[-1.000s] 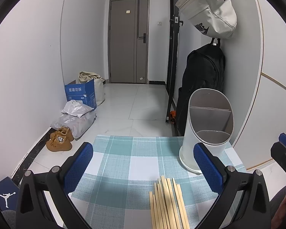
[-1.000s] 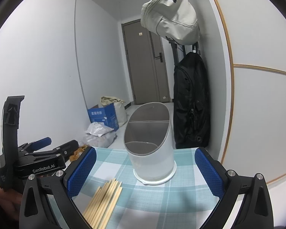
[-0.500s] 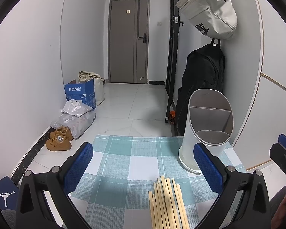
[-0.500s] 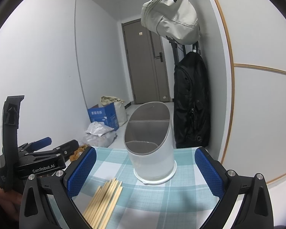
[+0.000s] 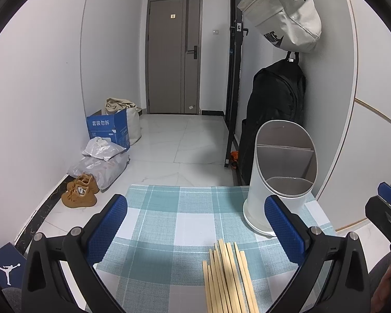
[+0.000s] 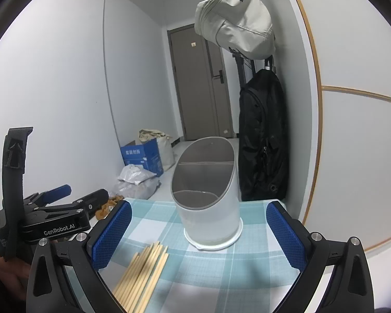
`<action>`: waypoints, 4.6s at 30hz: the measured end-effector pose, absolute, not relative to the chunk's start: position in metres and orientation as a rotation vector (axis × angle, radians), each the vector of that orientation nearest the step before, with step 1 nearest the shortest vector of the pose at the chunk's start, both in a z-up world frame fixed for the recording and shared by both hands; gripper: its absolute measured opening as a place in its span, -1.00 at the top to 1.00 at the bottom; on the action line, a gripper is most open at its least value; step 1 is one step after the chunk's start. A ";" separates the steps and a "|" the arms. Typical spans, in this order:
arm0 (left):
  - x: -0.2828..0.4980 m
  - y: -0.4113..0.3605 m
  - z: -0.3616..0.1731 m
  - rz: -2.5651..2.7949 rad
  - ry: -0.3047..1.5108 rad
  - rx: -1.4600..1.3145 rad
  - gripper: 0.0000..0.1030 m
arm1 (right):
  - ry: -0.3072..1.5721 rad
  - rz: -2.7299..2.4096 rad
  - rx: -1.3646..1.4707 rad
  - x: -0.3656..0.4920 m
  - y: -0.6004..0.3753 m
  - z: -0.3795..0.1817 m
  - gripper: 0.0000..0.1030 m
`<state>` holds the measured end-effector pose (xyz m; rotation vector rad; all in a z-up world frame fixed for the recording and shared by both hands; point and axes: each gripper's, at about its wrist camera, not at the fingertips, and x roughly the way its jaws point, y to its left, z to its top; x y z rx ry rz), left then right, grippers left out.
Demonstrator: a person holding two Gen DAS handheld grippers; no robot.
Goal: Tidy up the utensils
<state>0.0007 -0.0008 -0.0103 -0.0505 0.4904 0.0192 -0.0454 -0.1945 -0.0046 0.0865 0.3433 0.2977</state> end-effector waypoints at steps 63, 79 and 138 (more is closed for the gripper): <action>0.054 0.121 -0.046 0.092 0.832 -0.401 -0.99 | 1.160 0.327 -0.275 0.070 -0.078 -0.114 0.35; 0.055 0.130 -0.053 0.083 0.880 -0.406 -0.98 | 1.190 0.340 -0.219 0.077 -0.071 -0.109 0.89; 0.076 0.019 -0.104 -0.092 1.309 0.023 0.92 | 0.757 0.378 0.597 0.048 -0.250 -0.053 0.89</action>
